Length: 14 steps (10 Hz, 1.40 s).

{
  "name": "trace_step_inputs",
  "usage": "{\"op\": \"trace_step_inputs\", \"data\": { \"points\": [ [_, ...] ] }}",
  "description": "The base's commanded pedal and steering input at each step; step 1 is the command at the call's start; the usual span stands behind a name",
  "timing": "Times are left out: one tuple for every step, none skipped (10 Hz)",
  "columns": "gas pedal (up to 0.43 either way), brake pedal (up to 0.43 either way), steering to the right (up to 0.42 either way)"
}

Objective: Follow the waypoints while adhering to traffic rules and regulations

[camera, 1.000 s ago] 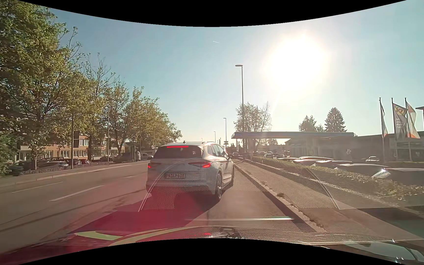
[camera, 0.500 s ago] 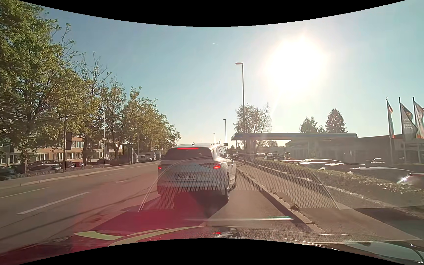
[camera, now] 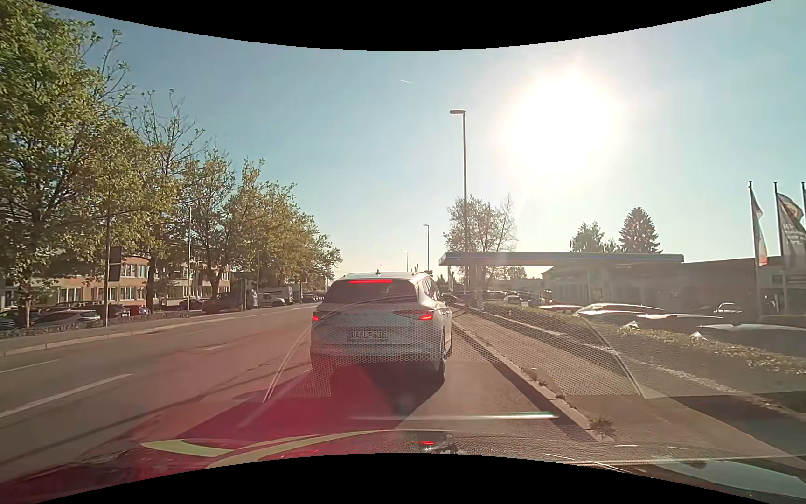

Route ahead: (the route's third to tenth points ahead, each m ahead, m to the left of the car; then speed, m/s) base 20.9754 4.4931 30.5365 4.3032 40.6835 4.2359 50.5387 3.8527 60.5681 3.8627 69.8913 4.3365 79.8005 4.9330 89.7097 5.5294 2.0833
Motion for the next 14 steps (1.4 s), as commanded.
{"op": "trace_step_inputs", "data": {
  "points": [
    [0.000, 0.134, 0.006],
    [0.000, 0.146, 0.007],
    [0.000, 0.146, 0.010],
    [0.000, 0.152, 0.014],
    [0.000, 0.152, 0.015],
    [0.000, 0.152, 0.014],
    [0.000, 0.146, 0.014],
    [0.000, 0.104, 0.013],
    [0.000, 0.061, 0.007],
    [0.000, 0.024, 0.005],
    [0.000, 0.000, 0.005],
    [0.000, 0.000, 0.005],
    [0.000, 0.006, 0.007],
    [0.000, 0.018, 0.009]
  ]
}}
